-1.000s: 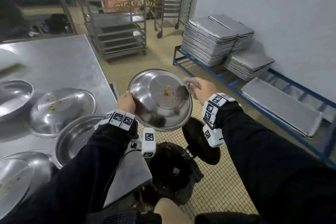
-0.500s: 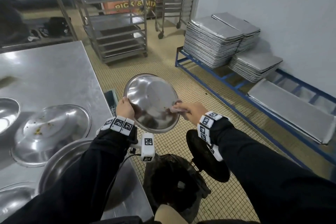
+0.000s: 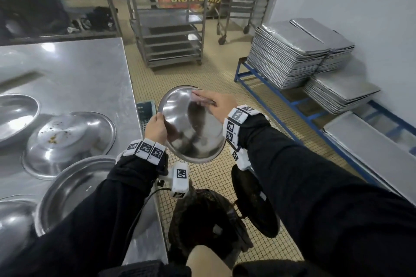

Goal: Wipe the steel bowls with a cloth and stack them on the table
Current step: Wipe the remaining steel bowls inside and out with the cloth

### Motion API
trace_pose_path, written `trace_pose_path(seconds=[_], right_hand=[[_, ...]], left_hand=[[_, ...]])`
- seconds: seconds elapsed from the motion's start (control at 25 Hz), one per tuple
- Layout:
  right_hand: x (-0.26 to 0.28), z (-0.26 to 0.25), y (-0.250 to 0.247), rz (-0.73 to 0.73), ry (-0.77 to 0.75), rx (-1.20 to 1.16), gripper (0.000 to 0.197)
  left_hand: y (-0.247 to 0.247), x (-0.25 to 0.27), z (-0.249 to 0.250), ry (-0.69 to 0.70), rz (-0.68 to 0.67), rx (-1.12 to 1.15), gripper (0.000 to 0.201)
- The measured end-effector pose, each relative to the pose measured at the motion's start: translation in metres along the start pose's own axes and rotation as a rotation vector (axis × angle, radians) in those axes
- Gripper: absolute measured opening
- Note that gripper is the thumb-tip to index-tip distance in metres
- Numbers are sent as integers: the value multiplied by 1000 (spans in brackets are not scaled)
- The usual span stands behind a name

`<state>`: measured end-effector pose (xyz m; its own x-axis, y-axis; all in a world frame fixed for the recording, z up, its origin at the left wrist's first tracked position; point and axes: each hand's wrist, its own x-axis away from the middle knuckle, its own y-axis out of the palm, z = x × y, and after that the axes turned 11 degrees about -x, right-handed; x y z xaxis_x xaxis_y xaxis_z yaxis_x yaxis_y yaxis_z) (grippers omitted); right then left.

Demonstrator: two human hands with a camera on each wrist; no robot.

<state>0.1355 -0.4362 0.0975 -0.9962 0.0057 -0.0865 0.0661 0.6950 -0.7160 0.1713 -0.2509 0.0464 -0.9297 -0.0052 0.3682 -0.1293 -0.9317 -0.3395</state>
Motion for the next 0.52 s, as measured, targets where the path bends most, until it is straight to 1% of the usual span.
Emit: trace_pose_path(seconds=[0.08,0.2,0.28,0.32,0.36,0.44,0.48,0.52], right_hand=[[0,2,16,-111,-49,132,48],[27,22,32,-178,-142,108,52],[52,44,34,-226,-110,64,49],[64,54,35,-212,-59,21,46],[75,62,35,-158,9,-45,41],[95,68,37,39,190,-266,32],[102,65,41,150,267,-381,32],[109,60,46,236,285,-447,35]], left_hand=[[1,-1,-1,22,14,20,37],[-2,-7,-10,-19,58,69,36],[-3,4,-6,-24,66,79,34],[-4,8,-6,-21,81,82,34],[-3,11,-6,-10,102,86,33],[-2,16,-8,11,125,97,31],[-1,19,-9,21,123,104,31],[1,21,-11,27,113,103,30]])
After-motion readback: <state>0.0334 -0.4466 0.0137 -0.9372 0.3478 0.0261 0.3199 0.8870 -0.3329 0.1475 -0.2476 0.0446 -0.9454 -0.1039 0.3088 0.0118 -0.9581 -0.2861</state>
